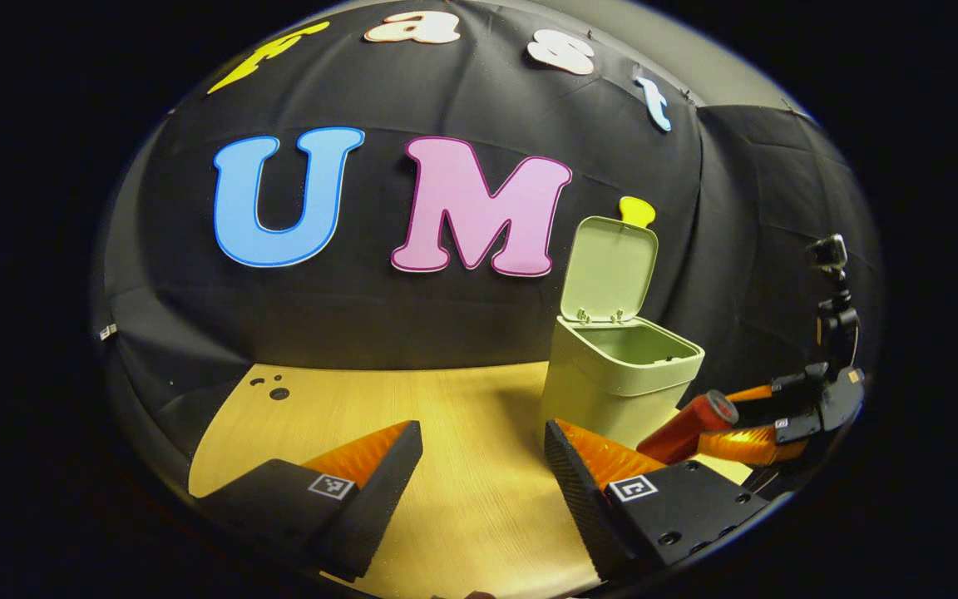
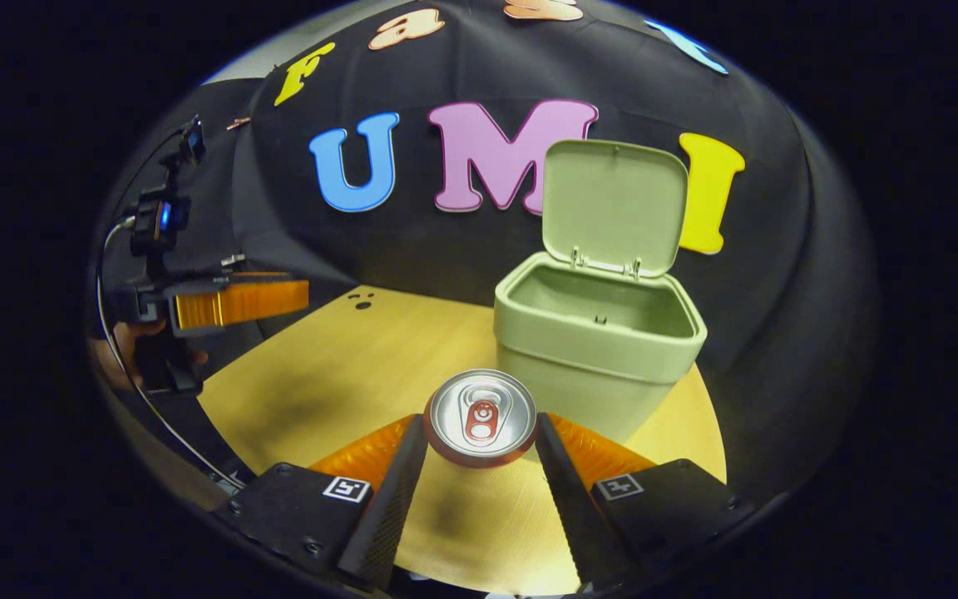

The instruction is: Press the lid of the desktop garbage bin to open it, pick up the crumpled paper on the desktop and throw it into the bin, then pick up the pop can on the desktop and drop it into the bin, and finally close the garbage bin lid.

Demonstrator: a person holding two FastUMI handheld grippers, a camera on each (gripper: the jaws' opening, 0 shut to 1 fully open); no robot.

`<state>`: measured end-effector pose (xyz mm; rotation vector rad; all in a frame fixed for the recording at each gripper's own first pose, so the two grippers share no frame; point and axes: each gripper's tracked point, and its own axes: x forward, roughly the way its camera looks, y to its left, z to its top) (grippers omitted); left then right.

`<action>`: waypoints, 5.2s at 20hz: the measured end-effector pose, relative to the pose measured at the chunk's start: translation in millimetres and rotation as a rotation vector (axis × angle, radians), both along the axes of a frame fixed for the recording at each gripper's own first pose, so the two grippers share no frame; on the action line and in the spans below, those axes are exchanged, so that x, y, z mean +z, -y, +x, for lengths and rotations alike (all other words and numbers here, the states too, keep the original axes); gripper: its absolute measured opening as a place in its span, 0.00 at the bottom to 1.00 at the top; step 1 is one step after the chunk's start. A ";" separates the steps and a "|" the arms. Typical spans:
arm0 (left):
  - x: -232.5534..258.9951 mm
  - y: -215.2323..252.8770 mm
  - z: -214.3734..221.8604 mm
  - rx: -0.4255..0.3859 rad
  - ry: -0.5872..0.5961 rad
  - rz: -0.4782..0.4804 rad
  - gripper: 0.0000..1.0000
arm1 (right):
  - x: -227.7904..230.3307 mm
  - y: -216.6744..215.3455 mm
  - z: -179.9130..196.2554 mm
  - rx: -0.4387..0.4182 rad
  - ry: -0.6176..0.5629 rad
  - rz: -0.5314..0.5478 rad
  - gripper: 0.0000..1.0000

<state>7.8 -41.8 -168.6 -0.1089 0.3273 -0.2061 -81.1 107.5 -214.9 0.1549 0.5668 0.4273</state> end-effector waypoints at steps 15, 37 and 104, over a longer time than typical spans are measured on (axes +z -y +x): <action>-1.7 0.0 9.2 0.050 -0.010 0.009 0.95 | 84.8 41.1 104.8 -0.083 0.229 0.079 0.82; -14.3 7.8 -4.4 0.142 -0.073 0.012 0.95 | -5.7 27.1 145.4 0.006 0.057 0.008 0.83; -12.1 -3.3 -44.1 0.134 -0.035 0.006 0.95 | 75.8 84.2 183.7 -0.250 0.259 -0.006 0.95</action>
